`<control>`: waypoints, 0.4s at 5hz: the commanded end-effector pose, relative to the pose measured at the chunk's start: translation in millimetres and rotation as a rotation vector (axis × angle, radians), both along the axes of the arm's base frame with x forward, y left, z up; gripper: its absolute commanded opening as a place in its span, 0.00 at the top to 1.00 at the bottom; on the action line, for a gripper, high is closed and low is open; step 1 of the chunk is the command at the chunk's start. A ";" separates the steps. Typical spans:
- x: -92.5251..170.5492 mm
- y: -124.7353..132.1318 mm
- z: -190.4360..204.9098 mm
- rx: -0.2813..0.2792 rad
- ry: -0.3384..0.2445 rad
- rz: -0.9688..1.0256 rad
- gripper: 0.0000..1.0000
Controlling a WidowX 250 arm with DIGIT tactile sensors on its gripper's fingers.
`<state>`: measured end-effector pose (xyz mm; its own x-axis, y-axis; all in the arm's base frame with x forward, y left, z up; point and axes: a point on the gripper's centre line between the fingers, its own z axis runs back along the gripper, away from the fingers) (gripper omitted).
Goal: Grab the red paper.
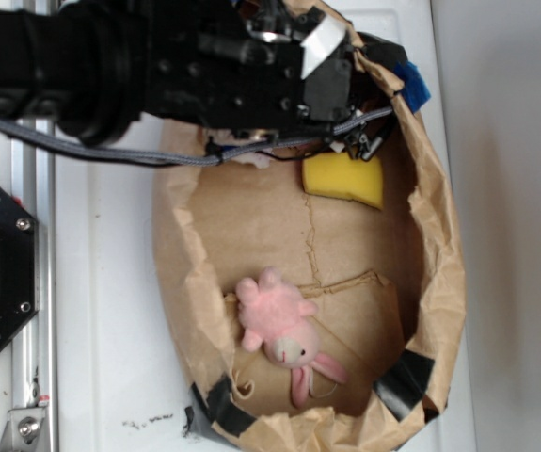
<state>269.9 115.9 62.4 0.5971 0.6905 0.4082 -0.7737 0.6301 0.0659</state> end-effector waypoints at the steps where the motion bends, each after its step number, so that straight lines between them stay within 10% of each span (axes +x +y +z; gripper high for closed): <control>1: -7.7 16.3 24.0 -0.002 -0.054 0.025 0.00; 2: -2.1 19.0 14.2 0.031 -0.045 0.043 0.00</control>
